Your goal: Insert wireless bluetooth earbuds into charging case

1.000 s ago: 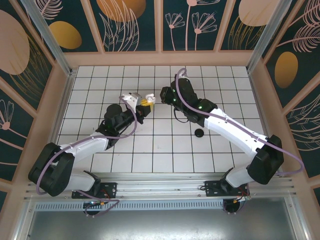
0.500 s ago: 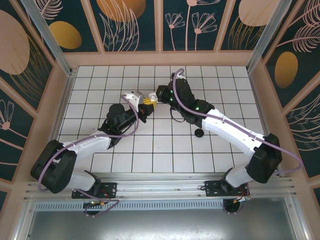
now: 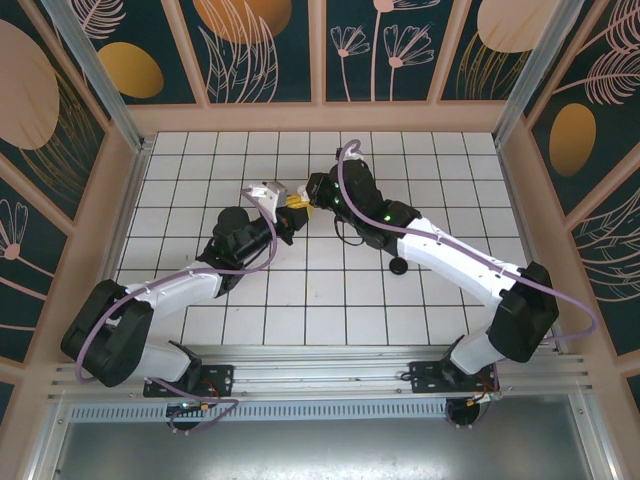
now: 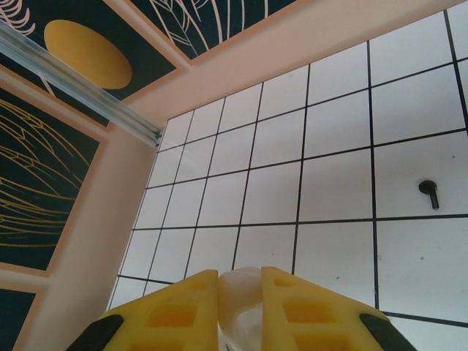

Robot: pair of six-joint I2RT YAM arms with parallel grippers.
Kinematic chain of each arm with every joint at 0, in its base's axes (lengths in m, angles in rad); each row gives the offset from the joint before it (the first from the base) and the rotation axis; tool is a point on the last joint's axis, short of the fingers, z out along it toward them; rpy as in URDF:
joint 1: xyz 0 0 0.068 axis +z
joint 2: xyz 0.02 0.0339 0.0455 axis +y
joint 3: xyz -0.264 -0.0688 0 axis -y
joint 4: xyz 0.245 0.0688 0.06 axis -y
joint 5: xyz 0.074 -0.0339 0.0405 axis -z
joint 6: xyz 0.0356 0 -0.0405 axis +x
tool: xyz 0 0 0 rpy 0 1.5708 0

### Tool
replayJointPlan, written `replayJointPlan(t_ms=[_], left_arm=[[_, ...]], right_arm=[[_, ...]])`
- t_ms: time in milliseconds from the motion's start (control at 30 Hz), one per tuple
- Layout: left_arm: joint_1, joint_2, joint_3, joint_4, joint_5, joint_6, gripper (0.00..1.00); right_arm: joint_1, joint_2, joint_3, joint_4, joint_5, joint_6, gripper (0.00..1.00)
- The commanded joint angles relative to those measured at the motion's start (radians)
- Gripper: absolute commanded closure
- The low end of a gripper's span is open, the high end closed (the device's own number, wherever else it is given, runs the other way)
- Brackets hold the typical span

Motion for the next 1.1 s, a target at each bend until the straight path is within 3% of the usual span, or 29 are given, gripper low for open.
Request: replayJointPlan(t_ms=[0,1067], left_arm=[[-0.004,-0.015,0.027,0.051,0.006,-0.013,0.95],[-0.005,-0.048,-0.002,0.054,0.018,0.028,0.95]], right_arm=[[0.01,0.015,-0.002,0.012,0.008,0.002,0.83],[0.017,-0.037,-0.007,-0.078,0.036,-0.039,0.83]])
